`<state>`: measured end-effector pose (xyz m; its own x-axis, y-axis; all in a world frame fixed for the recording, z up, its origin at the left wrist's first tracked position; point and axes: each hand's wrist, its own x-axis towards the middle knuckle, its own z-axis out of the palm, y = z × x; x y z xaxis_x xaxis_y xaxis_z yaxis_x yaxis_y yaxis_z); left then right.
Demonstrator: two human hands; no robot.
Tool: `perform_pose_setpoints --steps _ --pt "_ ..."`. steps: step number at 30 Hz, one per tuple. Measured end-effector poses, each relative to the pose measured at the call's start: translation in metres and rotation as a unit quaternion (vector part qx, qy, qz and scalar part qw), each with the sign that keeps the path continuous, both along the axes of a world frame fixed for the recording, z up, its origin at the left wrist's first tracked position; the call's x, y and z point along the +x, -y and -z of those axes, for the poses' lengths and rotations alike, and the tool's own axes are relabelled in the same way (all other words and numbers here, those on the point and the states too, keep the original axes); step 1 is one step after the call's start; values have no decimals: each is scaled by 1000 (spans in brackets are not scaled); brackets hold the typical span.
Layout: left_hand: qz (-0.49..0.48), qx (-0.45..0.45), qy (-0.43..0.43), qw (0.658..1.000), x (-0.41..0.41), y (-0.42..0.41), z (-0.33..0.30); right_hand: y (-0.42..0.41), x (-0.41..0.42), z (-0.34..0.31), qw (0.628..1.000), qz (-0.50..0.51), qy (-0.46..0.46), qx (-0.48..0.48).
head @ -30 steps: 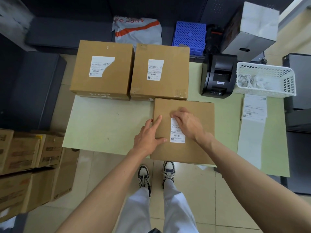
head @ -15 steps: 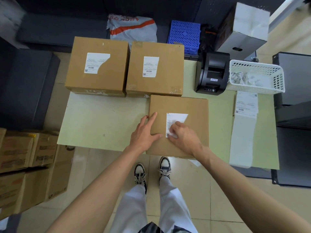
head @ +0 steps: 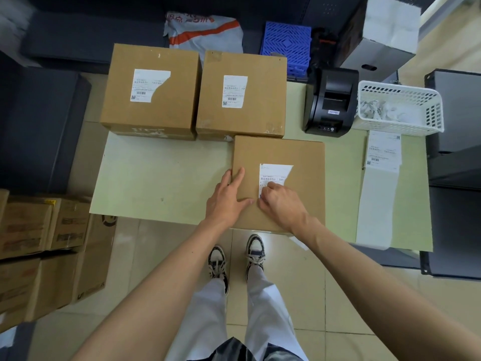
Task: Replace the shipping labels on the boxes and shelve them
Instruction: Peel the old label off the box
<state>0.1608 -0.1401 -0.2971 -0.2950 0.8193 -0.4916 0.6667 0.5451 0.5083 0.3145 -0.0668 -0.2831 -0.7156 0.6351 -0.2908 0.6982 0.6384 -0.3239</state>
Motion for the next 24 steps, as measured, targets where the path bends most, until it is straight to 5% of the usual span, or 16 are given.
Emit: perform_pose_setpoints --steps 24 --pt "0 11 4 1000 -2 2 3 -14 -4 -3 996 -23 45 -76"
